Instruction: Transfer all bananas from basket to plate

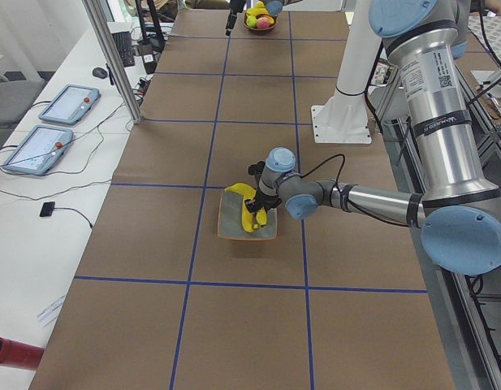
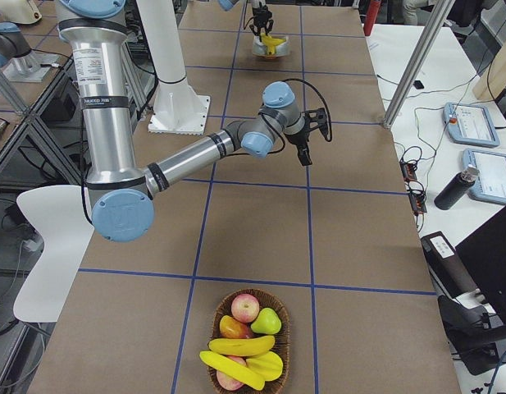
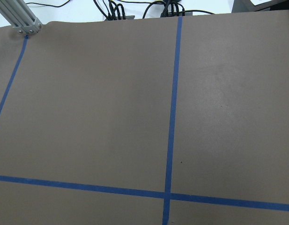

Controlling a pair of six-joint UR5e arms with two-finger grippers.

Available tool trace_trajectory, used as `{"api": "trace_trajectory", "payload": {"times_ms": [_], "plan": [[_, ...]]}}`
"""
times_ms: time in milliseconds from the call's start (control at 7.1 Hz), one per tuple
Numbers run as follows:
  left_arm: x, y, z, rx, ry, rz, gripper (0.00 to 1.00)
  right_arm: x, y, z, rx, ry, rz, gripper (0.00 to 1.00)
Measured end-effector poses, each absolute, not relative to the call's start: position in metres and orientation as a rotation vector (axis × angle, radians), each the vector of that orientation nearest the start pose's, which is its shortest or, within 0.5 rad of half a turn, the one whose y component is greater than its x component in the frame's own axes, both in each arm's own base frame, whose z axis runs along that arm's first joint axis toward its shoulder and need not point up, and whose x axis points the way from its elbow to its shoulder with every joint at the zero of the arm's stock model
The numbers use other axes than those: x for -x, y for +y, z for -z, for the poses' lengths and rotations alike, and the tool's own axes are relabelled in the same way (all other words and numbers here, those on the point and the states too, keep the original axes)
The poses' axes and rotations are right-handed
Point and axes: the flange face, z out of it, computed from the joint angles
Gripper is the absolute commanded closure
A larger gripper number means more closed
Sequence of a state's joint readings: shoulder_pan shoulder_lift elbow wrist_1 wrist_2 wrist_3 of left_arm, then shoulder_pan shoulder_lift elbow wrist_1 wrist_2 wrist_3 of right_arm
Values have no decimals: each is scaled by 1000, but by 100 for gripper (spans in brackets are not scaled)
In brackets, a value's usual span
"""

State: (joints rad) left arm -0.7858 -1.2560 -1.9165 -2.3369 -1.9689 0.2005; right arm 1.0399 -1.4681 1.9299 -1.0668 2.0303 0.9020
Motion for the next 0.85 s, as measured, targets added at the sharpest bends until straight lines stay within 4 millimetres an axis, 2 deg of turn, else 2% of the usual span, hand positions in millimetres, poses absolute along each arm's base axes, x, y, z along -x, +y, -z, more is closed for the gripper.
{"api": "trace_trajectory", "payload": {"times_ms": [423, 564, 705, 846], "plan": [[-212, -346, -544, -729, 639, -1080, 0, 186, -499, -379, -437, -943, -118, 0], [-207, -351, -535, -760, 646, -1055, 0, 183, -499, -379, -432, -947, -112, 0], [-193, -359, -523, -787, 668, -990, 0, 176, -499, -384, -426, -946, -91, 0], [-179, -368, -510, -785, 728, -905, 0, 164, -500, -397, -424, -933, -63, 0]]}}
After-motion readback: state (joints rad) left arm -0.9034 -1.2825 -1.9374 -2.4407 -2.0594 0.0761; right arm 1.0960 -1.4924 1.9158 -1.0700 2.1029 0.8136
